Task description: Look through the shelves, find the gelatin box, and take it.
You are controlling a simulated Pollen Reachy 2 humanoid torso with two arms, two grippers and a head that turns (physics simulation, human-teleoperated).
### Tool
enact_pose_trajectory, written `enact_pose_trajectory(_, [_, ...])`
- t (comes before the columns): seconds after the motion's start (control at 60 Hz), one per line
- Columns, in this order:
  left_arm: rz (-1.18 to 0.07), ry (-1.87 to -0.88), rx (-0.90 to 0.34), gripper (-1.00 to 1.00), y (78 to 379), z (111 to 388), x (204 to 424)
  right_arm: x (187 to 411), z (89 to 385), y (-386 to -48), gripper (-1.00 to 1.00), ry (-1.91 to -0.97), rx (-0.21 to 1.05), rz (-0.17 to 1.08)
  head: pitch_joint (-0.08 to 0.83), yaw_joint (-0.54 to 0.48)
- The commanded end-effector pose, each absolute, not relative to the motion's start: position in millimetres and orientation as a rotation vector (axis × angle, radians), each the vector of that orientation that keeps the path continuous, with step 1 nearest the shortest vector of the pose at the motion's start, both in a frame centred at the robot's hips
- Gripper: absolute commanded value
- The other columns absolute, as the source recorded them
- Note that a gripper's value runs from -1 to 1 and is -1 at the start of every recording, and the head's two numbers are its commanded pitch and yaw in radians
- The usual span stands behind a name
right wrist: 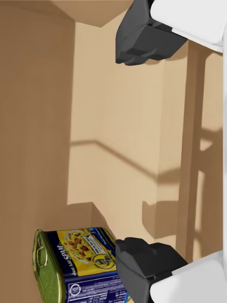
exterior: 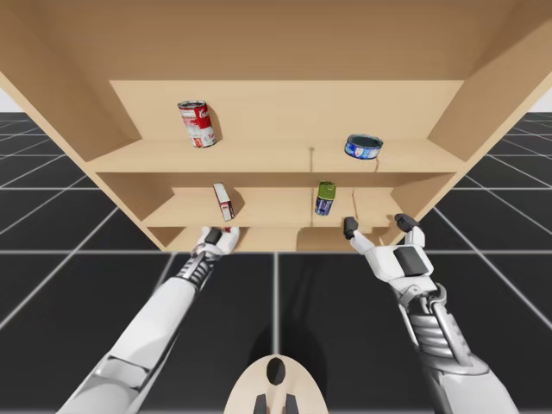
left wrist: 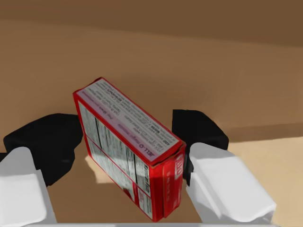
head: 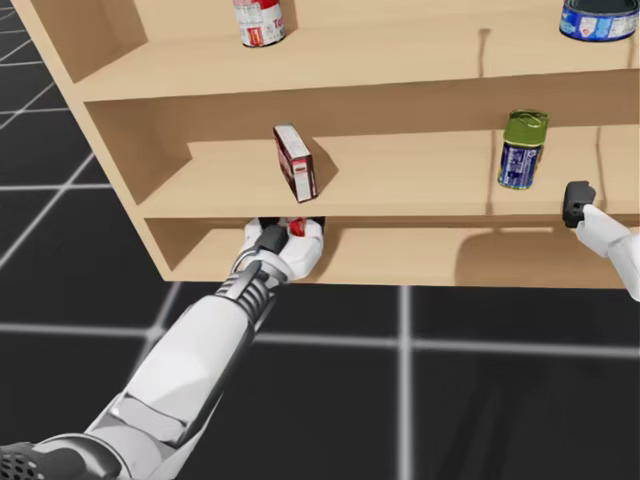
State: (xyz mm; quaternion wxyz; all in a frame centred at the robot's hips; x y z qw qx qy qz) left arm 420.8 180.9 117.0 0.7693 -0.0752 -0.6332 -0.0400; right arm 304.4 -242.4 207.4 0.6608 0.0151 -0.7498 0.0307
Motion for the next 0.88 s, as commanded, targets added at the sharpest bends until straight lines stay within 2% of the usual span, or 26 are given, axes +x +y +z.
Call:
enact_pose_trajectory(0.017, [-0.006,-1.377,-0.234,1.00,144.8,113.4,405.3,304.3,206.4,-240.8,-1.00,-1.694,0.040,0.062,0.594,0.18])
enact_pose_trajectory(0.433, [0.028,-1.472,-0.219,1.00,168.1,134.2,375.9,304.6,207.4,-240.8,-1.00,-1.700,0.038,0.060,0.586,0.19])
enact_pose_trajectory(0.583, [0.033,-1.482,-0.214,1.00,179.5,138.6,348.4,304.6,207.1,-240.4,-1.00,-1.703,0.032,0.063,0.585,0.19])
enact_pose_trajectory(0.883, [0.027,-1.486,-0.209,1.00,196.2,146.1,279.5,304.6,206.2,-238.7,-1.00,-1.700,0.031,0.065,0.581,0.19])
